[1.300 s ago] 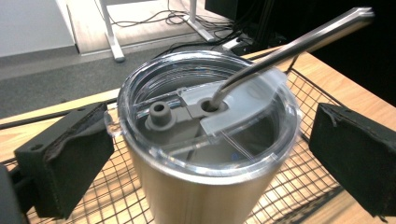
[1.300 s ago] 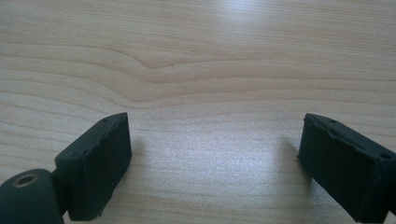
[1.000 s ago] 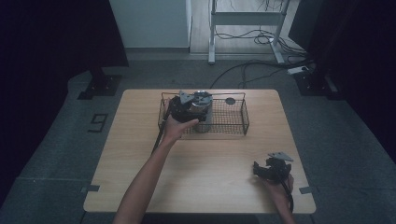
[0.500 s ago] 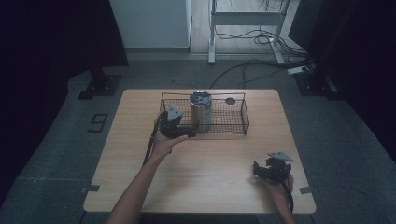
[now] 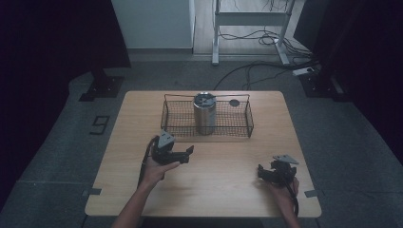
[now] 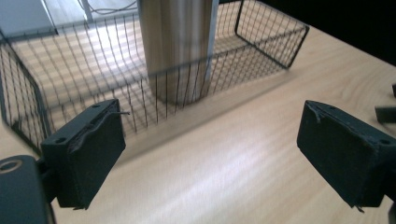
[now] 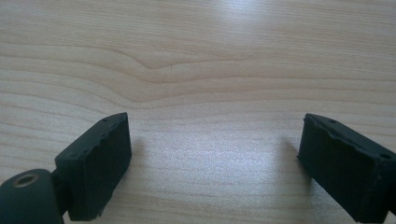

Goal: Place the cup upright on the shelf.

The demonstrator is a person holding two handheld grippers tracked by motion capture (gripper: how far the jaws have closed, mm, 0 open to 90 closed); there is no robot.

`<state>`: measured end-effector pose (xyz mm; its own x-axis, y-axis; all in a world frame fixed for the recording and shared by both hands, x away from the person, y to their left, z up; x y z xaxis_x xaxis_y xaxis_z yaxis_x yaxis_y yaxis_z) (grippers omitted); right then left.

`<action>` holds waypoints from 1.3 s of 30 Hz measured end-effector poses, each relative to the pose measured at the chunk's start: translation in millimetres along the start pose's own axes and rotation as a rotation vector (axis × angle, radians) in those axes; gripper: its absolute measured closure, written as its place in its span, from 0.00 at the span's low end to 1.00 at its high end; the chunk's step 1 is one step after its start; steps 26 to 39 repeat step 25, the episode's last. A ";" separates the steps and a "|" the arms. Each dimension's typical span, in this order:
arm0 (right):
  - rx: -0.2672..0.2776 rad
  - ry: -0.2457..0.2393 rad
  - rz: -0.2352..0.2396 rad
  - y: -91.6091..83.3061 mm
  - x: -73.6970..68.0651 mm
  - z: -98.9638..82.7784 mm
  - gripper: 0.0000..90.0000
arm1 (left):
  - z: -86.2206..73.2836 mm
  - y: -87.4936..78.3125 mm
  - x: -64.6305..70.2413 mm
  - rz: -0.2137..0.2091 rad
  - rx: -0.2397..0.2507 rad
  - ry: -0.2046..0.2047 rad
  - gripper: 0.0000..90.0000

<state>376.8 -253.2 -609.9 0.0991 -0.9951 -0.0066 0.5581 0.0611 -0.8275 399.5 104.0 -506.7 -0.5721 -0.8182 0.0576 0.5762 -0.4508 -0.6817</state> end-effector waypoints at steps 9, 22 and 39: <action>0.000 0.002 -0.002 0.0 -0.1 0.1 0.10 | -44.5 -5.6 -4.5 0.002 -0.042 -0.013 0.09; 0.000 0.004 -0.002 0.1 0.0 0.1 0.10 | -63.5 -2.3 -2.6 0.000 -0.074 -0.015 0.10; 0.000 0.003 -0.001 0.1 0.0 0.1 0.10 | -66.8 0.3 -2.4 0.000 -0.087 -0.022 0.10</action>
Point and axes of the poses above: each handheld gripper's, and its own axes: y roughly forward along the jaws, z roughly out of its top, x roughly to its right, the point moved 8 cm from there along y, roughly forward along the jaws, and after that the axes turned 13 degrees about -x, right-handed, at the moved point
